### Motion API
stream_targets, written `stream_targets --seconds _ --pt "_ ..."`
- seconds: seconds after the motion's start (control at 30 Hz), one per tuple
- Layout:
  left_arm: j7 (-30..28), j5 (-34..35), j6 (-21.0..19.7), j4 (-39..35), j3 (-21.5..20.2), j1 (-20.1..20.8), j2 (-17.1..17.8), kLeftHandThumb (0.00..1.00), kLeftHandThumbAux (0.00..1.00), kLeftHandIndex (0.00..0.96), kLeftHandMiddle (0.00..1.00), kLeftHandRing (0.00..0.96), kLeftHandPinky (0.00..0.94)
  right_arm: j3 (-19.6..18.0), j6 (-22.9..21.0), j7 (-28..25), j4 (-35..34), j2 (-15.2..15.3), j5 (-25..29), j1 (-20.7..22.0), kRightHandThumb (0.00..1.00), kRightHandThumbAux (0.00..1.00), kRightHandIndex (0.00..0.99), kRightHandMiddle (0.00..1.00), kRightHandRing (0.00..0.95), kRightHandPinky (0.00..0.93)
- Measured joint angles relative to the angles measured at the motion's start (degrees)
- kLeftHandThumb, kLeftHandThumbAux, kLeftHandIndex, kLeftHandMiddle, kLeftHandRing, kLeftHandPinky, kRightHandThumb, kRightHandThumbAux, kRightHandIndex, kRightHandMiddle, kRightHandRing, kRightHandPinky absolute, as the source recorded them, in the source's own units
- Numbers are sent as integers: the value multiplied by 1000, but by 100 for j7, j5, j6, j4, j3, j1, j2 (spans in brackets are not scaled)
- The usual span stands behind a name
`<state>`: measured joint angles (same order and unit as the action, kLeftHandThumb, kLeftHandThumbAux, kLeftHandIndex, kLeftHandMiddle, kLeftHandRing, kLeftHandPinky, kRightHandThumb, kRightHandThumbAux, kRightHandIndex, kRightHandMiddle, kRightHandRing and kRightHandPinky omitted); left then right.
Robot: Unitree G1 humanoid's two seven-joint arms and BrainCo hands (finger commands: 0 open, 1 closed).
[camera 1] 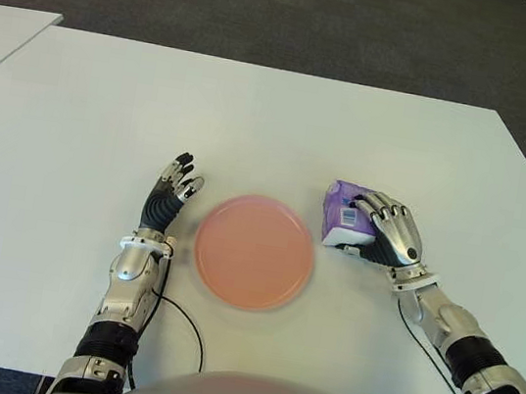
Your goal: Put the tissue paper into the plate.
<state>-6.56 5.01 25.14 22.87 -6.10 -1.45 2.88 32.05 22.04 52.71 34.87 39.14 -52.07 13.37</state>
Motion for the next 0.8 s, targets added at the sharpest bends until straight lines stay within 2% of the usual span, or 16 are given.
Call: stream_targets --seconds 0.1,0.27,0.4,0.67,0.8 --pt "2 -8 28 26 0 26 1 0 529 0 0 0 0 -125 -47 70 -199 -63 2 -52 748 708 441 914 909 883" --pt "7 -49 107 70 -4 59 36 0 531 0 0 0 0 -398 -175 -180 -1104 -153 20 -267 747 709 440 916 912 883" --pt "10 -59 133 137 -2 113 55 0 535 0 0 0 0 -618 -179 -252 -1555 -401 61 -263 745 710 440 911 908 881" --pt "10 -47 185 272 -3 257 55 0 537 0 0 0 0 -858 -179 -175 -1922 -825 6 -143 743 710 440 886 889 869" --pt "10 -45 203 323 -8 284 63 0 540 0 0 0 0 -992 -258 -388 -2384 -990 12 -151 741 710 440 873 880 861"
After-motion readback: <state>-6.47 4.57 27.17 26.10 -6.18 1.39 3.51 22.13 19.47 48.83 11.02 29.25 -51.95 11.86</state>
